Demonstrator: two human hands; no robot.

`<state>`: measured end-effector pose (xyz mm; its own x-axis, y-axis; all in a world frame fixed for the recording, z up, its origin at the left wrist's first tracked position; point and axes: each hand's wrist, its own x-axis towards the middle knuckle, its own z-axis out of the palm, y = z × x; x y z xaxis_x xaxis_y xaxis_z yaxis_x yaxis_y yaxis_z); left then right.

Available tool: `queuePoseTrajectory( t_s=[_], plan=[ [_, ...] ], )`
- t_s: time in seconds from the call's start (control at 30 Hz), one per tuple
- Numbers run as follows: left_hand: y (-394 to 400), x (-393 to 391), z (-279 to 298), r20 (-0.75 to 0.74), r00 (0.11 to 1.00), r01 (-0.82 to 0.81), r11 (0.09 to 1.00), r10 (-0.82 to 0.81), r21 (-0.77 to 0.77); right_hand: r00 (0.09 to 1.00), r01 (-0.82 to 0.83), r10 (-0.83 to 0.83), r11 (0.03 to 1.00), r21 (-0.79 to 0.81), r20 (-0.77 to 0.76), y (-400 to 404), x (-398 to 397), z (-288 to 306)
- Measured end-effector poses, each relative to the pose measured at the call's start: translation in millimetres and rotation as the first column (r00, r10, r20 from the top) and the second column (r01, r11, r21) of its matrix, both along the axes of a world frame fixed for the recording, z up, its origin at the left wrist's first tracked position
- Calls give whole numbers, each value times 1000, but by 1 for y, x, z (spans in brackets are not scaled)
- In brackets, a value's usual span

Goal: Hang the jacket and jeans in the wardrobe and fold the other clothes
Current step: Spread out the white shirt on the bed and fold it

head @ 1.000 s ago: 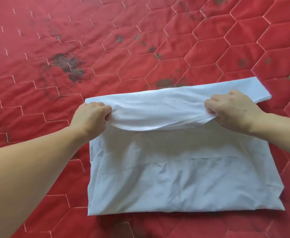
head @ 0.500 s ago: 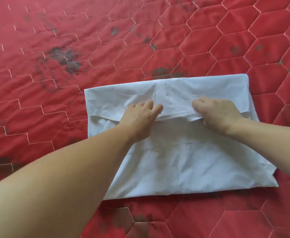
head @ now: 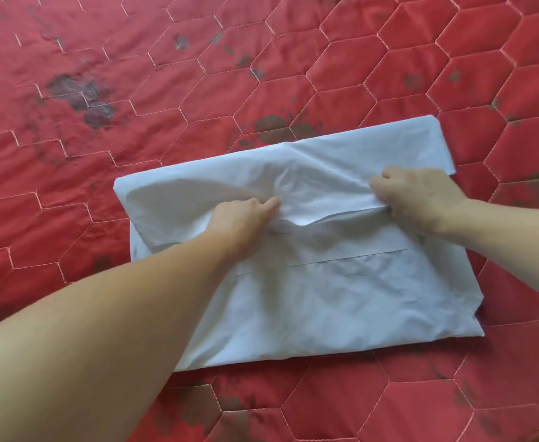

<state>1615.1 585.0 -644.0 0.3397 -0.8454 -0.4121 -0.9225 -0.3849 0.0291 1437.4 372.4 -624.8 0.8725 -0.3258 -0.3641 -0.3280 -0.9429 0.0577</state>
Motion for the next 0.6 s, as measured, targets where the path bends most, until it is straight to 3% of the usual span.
queuePoseTrajectory(
  t_s=[0.13,0.37,0.47,0.6],
  plan=[
    [13,15,-3,9,1000,11,1000,-11,17,996,-27,23,999,47,88,7,-4,-11],
    [17,13,-6,-24,1000,-16,1000,16,15,997,-36,34,999,34,65,11,-11,-17],
    [23,8,-6,-39,999,-2,999,0,-42,980,-75,67,996,39,187,6,-21,-21],
    [34,11,-12,-10,995,97,956,-104,-277,888,-196,143,977,78,437,5,-26,-17]
  ],
)
